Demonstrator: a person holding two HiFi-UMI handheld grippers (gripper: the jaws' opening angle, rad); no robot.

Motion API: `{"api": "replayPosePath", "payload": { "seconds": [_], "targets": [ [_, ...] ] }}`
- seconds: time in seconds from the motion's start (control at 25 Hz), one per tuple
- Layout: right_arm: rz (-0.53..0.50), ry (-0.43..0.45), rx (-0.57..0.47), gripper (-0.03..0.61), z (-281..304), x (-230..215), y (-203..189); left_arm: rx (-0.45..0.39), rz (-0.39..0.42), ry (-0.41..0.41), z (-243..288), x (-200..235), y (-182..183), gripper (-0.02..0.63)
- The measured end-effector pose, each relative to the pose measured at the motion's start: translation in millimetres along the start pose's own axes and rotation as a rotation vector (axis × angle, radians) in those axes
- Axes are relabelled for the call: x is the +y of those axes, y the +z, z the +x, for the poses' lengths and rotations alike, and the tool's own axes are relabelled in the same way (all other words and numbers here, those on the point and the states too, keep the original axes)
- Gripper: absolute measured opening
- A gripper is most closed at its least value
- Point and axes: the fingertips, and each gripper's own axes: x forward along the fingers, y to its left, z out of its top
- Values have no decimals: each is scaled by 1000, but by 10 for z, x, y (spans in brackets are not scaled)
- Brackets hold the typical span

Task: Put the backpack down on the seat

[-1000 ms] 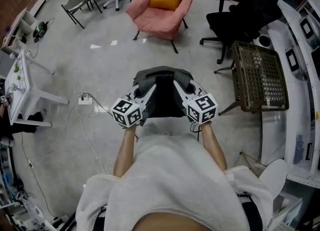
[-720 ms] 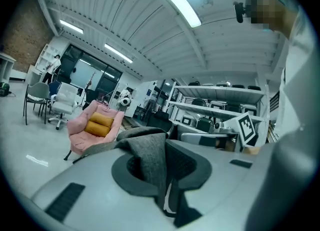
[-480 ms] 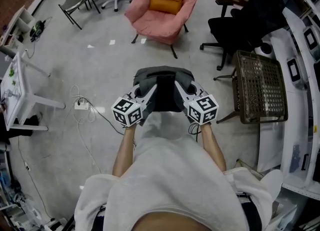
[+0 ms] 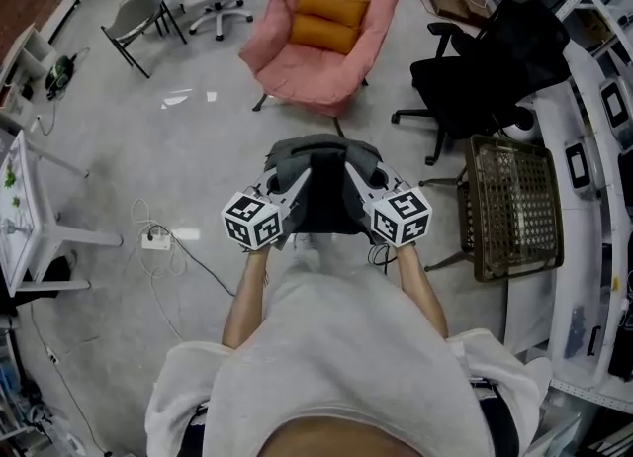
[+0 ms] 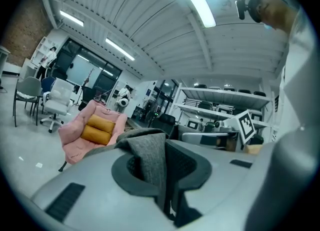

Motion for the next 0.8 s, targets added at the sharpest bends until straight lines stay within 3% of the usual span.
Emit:
{"api": "replayPosePath", "payload": {
  "seconds": [0.48, 0.8],
  "targets": [
    [-21, -22, -63, 26, 1213, -784, 740, -31, 56, -22, 725, 1152, 857, 61],
    [-13, -23, -68, 28, 1752, -1132, 890, -14, 70, -16, 1044, 1675, 1072, 61]
  ]
}}
